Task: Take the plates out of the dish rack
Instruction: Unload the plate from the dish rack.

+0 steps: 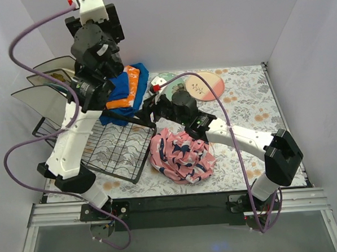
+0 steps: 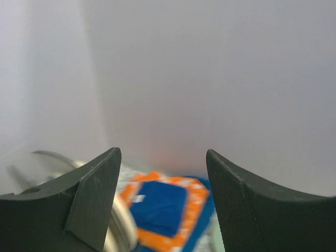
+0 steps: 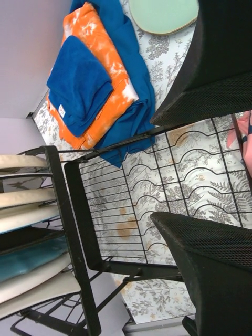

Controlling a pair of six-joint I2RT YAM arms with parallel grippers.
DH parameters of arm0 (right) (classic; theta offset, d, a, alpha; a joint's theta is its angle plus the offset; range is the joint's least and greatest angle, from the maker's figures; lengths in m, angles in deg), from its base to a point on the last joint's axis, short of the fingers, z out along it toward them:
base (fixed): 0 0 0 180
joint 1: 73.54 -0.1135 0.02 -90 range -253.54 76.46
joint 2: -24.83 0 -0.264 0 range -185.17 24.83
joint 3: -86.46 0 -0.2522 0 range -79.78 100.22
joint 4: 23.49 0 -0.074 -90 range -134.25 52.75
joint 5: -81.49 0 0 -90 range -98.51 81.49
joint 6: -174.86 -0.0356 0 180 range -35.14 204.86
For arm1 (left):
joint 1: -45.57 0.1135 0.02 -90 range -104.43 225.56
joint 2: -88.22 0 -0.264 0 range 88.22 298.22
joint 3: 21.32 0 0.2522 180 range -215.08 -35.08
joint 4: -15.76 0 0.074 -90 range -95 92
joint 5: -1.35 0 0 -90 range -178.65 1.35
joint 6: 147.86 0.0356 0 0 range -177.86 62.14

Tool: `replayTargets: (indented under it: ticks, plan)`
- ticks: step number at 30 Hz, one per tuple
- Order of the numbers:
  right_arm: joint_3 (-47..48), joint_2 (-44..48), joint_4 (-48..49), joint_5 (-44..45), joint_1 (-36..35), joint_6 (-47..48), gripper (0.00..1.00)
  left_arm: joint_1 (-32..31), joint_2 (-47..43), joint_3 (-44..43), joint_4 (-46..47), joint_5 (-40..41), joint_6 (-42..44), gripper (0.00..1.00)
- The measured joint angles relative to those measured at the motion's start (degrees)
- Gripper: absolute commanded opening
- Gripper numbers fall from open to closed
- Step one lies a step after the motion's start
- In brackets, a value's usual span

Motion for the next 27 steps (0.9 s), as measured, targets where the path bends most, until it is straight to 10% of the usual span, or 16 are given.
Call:
replayTargets:
  ticks: [7,27]
  plan:
    - [4.31,-2.54,0.87,-5.05,-0.22,0.76,0.67,0.92,-11.37,3.41,-20.39,-24.46,-20.39,0.67]
    - [37.05,-25.68,0.11,-3.87,-15.45,9.60,0.63,0.98,-34.86,22.21,-34.82,-26.32,-30.84,0.67]
